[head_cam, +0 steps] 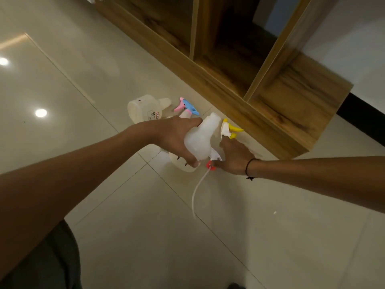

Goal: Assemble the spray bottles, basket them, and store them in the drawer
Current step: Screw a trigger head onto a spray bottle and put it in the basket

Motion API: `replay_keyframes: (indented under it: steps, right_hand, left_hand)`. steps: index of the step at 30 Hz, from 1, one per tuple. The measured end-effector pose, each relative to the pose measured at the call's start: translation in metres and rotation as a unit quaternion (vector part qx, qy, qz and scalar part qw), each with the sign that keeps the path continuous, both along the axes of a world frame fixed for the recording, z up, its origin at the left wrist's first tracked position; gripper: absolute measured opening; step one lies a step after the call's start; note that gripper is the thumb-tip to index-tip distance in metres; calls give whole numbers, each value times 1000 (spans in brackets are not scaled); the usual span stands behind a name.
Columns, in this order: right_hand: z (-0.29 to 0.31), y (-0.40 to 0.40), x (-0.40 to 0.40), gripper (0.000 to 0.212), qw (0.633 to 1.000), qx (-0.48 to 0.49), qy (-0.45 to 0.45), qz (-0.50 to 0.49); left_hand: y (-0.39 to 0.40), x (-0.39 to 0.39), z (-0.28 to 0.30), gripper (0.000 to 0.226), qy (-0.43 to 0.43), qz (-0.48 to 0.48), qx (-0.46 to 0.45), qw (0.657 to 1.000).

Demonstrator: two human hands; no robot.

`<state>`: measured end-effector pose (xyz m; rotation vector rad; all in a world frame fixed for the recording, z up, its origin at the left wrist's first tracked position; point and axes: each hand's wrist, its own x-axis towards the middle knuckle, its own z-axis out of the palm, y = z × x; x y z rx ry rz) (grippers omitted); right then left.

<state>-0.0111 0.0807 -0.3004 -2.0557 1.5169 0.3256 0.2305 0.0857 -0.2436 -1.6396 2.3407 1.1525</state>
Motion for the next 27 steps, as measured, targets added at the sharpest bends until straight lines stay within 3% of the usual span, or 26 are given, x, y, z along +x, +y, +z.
replay_keyframes:
  steps: [2,7,11,13,20,27]
  right_hand:
    - [-6,5,7,98,997,12,11,-70]
    - [-15,1,31,94,993,13,23,-116]
    - [-14,-6,38,25,993,51,35,-103]
    - [-7,-10,35,15,987,86,10,-136]
    - [25,-15,-10,22,965,-37,-151,-213]
    - [76,-1,-49,33,887,-165,-345,-260]
  left_hand:
    - [3,1,3,88,-11,-11,21,1000]
    - [12,12,0,84,-19,4,30,999]
    - [18,14,-3,83,-11,-3,55,998]
    - [20,15,-4,81,-11,-8,69,998]
    - [18,2,-4,89,-44,-36,104,993]
    - [20,-17,-10,106,-35,-70,140,987]
